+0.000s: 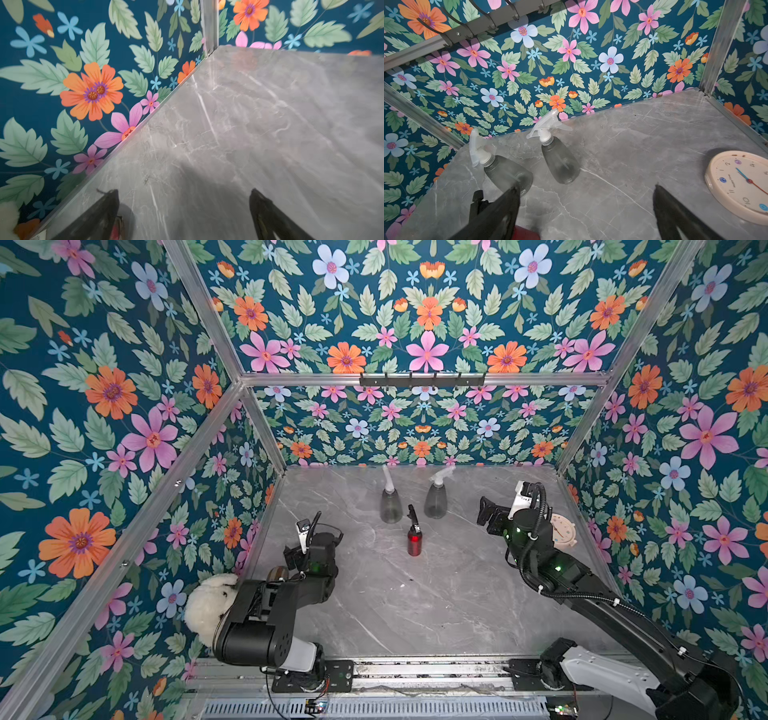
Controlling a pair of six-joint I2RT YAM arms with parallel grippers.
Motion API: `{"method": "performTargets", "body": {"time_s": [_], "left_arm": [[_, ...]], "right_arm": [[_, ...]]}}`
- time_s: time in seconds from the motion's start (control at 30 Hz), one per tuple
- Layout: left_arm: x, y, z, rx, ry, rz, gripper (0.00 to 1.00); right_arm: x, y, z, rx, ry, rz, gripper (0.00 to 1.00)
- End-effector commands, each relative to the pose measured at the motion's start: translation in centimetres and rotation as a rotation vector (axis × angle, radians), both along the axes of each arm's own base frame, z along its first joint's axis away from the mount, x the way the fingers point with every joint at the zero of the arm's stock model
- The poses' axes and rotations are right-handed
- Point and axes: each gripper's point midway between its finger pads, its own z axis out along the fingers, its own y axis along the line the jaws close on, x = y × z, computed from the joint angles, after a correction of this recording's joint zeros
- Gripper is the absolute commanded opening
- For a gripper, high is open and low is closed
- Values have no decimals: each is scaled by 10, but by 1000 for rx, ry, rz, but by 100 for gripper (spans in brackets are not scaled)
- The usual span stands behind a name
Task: Attach spray nozzles to spray bottles
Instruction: Reset both arms
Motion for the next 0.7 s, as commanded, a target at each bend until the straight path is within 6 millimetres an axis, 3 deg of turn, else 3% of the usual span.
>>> {"method": "performTargets", "body": {"time_s": [0.0, 0.13, 0.27, 0.37, 0.4, 0.47, 0.5, 0.67], "left_arm": [[22, -3, 30, -14, -166, -59, 99], [33, -19, 23, -16, -152, -184, 99], [39, -23, 19, -33, -135, -230, 99], [30, -36, 11, -64, -166, -356, 99], [28, -31, 22, -26, -244, -335, 99], [29, -31, 12, -67, -176, -324, 100], [29, -30, 20, -44, -225, -325, 100], [27, -29, 17, -51, -209, -320, 100]], "right_arm": [[0, -11, 2, -10, -21, -35, 99], [6, -42, -4, -69, -78, -105, 99], [12, -95, -32, -99, -49, -228, 99], [11, -126, -49, -211, -30, -308, 99], [11, -133, -54, -251, -27, -333, 99], [15, -137, -65, -333, -6, -329, 99], [17, -139, -72, -366, 9, -335, 99], [29, -150, -118, -425, 132, -327, 100]]}}
